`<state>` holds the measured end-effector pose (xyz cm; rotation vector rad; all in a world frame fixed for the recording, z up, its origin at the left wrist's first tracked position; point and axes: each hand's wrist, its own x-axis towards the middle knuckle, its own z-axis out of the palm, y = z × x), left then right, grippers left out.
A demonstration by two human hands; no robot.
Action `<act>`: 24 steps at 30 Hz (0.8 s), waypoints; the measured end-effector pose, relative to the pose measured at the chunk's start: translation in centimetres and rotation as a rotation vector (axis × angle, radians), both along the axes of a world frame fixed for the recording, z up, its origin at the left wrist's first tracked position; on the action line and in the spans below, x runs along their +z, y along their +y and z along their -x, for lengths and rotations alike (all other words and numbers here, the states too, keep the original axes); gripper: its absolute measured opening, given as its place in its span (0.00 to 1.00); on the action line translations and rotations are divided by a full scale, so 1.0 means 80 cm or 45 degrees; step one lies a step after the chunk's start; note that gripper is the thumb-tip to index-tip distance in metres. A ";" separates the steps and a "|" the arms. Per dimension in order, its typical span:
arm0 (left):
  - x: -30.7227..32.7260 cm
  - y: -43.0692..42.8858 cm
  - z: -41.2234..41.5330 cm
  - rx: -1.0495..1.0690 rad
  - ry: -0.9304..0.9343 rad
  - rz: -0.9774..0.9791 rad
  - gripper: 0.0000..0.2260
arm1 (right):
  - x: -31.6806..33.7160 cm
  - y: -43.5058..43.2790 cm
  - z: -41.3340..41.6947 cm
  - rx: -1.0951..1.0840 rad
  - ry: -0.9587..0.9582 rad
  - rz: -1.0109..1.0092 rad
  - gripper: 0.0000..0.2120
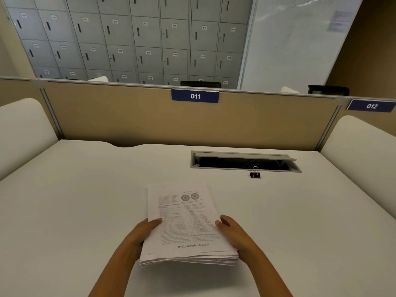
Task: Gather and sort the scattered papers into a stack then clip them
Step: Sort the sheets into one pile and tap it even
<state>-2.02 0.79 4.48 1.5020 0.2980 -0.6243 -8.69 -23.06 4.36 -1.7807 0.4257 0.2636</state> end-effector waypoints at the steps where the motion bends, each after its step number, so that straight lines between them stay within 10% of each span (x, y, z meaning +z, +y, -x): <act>1: 0.003 -0.007 0.004 0.032 -0.060 -0.102 0.16 | 0.001 -0.001 0.001 -0.002 0.015 -0.063 0.12; 6: 0.002 -0.018 0.010 0.143 -0.308 -0.517 0.23 | -0.002 -0.001 0.004 -0.017 0.050 -0.074 0.19; 13: -0.010 -0.003 0.013 -0.074 -0.197 -0.194 0.14 | -0.017 -0.002 0.006 0.004 -0.029 -0.136 0.26; 19: 0.016 -0.025 0.019 0.105 -0.764 -0.408 0.24 | 0.018 0.015 0.007 -0.211 -0.434 0.194 0.22; 24: 0.048 -0.050 0.020 0.238 -1.011 -0.022 0.22 | 0.035 0.034 0.004 -0.409 -0.735 -0.017 0.14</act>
